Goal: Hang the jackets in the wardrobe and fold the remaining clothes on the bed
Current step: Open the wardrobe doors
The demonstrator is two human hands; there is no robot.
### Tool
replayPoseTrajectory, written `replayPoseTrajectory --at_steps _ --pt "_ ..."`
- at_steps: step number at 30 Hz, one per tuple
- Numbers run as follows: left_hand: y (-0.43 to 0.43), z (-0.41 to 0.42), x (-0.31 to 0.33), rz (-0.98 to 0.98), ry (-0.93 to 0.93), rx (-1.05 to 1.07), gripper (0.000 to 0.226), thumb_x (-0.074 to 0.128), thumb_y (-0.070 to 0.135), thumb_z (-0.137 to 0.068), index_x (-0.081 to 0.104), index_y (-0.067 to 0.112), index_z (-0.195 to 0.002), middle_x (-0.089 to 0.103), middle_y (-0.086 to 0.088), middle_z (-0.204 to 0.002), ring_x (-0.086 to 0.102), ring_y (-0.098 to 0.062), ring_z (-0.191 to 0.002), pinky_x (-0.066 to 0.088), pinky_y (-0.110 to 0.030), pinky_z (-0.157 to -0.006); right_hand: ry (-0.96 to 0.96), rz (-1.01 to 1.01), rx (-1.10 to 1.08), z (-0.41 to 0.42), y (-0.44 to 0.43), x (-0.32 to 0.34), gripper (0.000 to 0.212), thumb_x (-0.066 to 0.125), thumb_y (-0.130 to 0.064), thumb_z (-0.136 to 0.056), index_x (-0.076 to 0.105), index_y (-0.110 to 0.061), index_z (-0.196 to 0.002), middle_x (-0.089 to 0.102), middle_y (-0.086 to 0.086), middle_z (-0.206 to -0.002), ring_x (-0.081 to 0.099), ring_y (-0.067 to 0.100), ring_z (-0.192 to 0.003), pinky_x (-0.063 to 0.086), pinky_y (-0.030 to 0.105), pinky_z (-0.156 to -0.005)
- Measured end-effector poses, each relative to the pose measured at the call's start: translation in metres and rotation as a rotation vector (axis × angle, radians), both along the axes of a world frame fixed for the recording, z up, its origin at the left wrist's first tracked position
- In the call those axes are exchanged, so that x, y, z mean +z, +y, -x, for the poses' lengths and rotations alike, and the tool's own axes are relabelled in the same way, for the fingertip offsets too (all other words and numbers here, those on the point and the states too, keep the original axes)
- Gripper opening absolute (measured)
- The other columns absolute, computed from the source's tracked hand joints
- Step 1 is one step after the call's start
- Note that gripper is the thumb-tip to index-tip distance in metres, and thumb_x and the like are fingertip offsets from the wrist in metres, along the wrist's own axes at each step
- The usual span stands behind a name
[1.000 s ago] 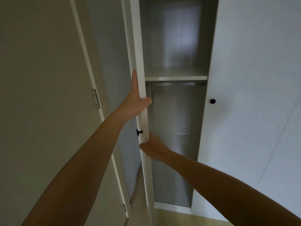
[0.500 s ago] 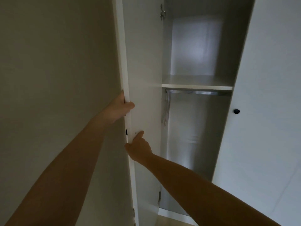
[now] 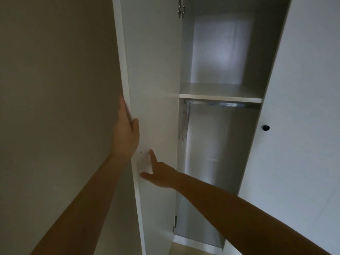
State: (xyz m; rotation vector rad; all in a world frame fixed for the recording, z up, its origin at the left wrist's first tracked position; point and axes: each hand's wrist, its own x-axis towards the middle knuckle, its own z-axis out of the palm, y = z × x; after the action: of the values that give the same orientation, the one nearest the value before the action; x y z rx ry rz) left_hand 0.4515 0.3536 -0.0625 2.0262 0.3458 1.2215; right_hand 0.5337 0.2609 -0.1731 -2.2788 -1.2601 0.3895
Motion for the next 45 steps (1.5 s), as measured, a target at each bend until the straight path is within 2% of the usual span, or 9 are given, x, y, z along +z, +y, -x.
replayPoseTrajectory --at_steps 3,8,18,25,30,35,38,43,45 --pt "-0.025 -0.008 -0.015 -0.307 -0.06 0.257 0.08 0.048 -0.001 -0.088 0.005 0.017 -0.152 0.004 -0.007 -0.159 0.007 -0.018 -0.146 0.016 -0.042 -0.118 -0.09 0.025 0.021 -0.03 -0.047 0.001 0.081 0.046 -0.044 -0.097 -0.012 -0.03 -0.15 0.063 0.012 -0.114 0.065 0.028 -0.096 0.051 0.036 -0.086" --pt "-0.081 -0.05 -0.038 -0.717 0.108 0.317 0.075 0.055 -0.006 -0.079 0.028 0.012 -0.147 0.016 -0.018 -0.156 0.008 -0.032 -0.146 0.0 -0.052 -0.116 -0.109 0.006 -0.166 -0.088 -0.138 0.001 0.074 0.046 -0.043 -0.097 0.001 -0.025 -0.152 0.05 0.013 -0.139 0.055 0.028 -0.118 0.043 0.039 -0.1" --pt "-0.173 -0.222 -0.09 -0.359 0.426 -0.279 0.067 0.06 0.02 -0.089 0.027 0.017 -0.148 0.018 -0.007 -0.157 0.008 -0.021 -0.146 0.009 -0.048 -0.118 -0.014 -0.291 -0.763 -0.206 -0.3 0.006 0.055 0.058 -0.019 -0.092 0.033 -0.016 -0.141 0.048 0.012 -0.134 0.053 0.026 -0.116 0.048 0.033 -0.093" --pt "-0.216 -0.357 -0.132 -0.224 0.596 -0.656 0.076 0.061 0.028 -0.089 0.017 0.019 -0.15 0.014 -0.004 -0.159 0.005 -0.021 -0.147 0.016 -0.046 -0.118 -0.176 -0.385 -0.871 -0.276 -0.322 0.026 0.049 0.058 -0.013 -0.092 0.04 -0.022 -0.136 0.053 0.005 -0.123 0.051 0.012 -0.099 0.043 0.021 -0.084" --pt "-0.232 -0.426 -0.14 -0.166 0.597 -0.857 0.078 0.067 0.03 -0.085 0.021 0.025 -0.148 0.031 0.002 -0.152 0.034 -0.02 -0.137 0.036 -0.035 -0.107 -0.244 -0.352 -0.803 -0.312 -0.313 0.033 0.044 0.045 0.007 -0.091 0.052 -0.016 -0.128 0.058 0.0 -0.12 0.056 0.01 -0.102 0.042 0.007 -0.087" --pt "-0.237 -0.457 -0.149 -0.189 0.632 -0.987 0.031 0.06 0.026 -0.089 0.055 0.018 -0.119 0.063 0.003 -0.11 0.06 -0.014 -0.102 0.045 -0.016 -0.08 -0.208 -0.348 -0.82 -0.322 -0.311 0.037 0.049 0.039 0.016 -0.085 0.06 -0.013 -0.118 0.058 -0.011 -0.102 0.056 -0.005 -0.088 0.039 -0.002 -0.076" --pt "-0.238 -0.456 -0.151 -0.178 0.596 -0.975 0.009 0.061 0.022 -0.088 0.056 0.016 -0.091 0.063 0.004 -0.081 0.06 -0.009 -0.073 0.037 -0.005 -0.056 -0.207 -0.31 -0.805 -0.318 -0.311 0.043 0.049 0.039 0.015 -0.084 0.06 -0.014 -0.117 0.056 -0.016 -0.099 0.054 -0.012 -0.088 0.038 -0.002 -0.077" --pt "-0.24 -0.426 -0.148 -0.227 0.57 -0.944 0.019 0.061 0.022 -0.088 0.057 0.003 -0.085 0.065 -0.013 -0.081 0.063 -0.023 -0.072 0.045 -0.018 -0.061 -0.307 -0.282 -0.896 -0.294 -0.306 0.053 0.028 0.055 -0.01 -0.089 0.055 -0.018 -0.116 0.054 -0.008 -0.105 0.056 0.005 -0.092 0.049 0.02 -0.082" --pt "-0.245 -0.408 -0.149 -0.242 0.562 -0.926 0.022 0.061 0.023 -0.088 0.051 0.008 -0.075 0.064 -0.014 -0.077 0.061 -0.022 -0.068 0.047 -0.024 -0.061 -0.415 -0.339 -1.093 -0.282 -0.303 0.056 0.049 0.061 -0.033 -0.087 0.041 -0.023 -0.13 0.046 -0.004 -0.121 0.052 0.01 -0.104 0.049 0.026 -0.079"
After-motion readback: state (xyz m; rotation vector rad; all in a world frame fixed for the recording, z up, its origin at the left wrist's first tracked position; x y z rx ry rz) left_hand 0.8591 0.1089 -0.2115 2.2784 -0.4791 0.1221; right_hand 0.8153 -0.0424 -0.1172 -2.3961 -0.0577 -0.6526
